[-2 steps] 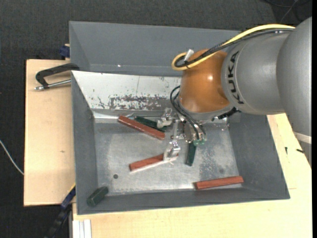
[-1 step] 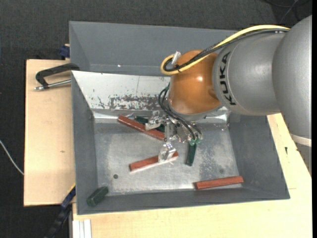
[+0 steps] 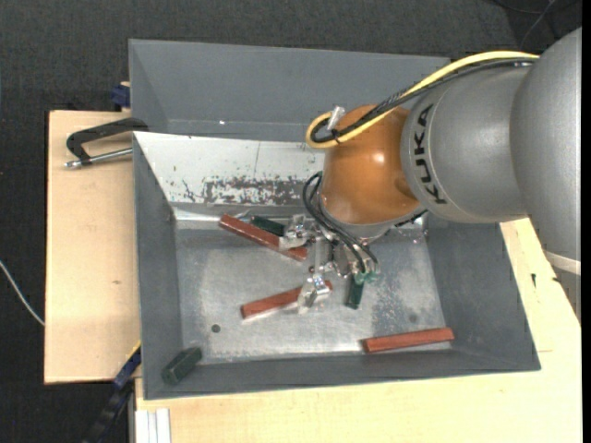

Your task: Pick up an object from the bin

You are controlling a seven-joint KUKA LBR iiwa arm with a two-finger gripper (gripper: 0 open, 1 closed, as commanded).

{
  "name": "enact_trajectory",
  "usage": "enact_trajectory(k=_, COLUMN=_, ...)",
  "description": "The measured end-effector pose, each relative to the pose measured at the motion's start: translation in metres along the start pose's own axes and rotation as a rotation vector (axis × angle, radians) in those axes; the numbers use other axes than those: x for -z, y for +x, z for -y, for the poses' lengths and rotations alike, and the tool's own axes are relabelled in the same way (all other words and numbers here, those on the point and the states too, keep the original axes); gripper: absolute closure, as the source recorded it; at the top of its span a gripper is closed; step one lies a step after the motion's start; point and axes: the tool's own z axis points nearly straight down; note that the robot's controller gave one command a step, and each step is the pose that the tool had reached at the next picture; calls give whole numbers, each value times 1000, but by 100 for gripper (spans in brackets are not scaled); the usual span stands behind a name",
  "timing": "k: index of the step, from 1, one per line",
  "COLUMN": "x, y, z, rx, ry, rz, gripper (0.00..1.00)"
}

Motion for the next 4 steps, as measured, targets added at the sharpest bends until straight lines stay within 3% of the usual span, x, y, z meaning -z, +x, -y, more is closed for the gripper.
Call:
enact_trajectory(k=1, x=-16, y=5, z=-2, rx=-177, ry=-1, rz=6, gripper=0)
enact_trajectory(k=2, x=-28, y=11, z=-1, rx=64, ry=0, rz=-6, gripper=100)
enact_trajectory(k=4, x=-26, y=12, z=-1, rx=63, ry=0, rz=-5, gripper=100)
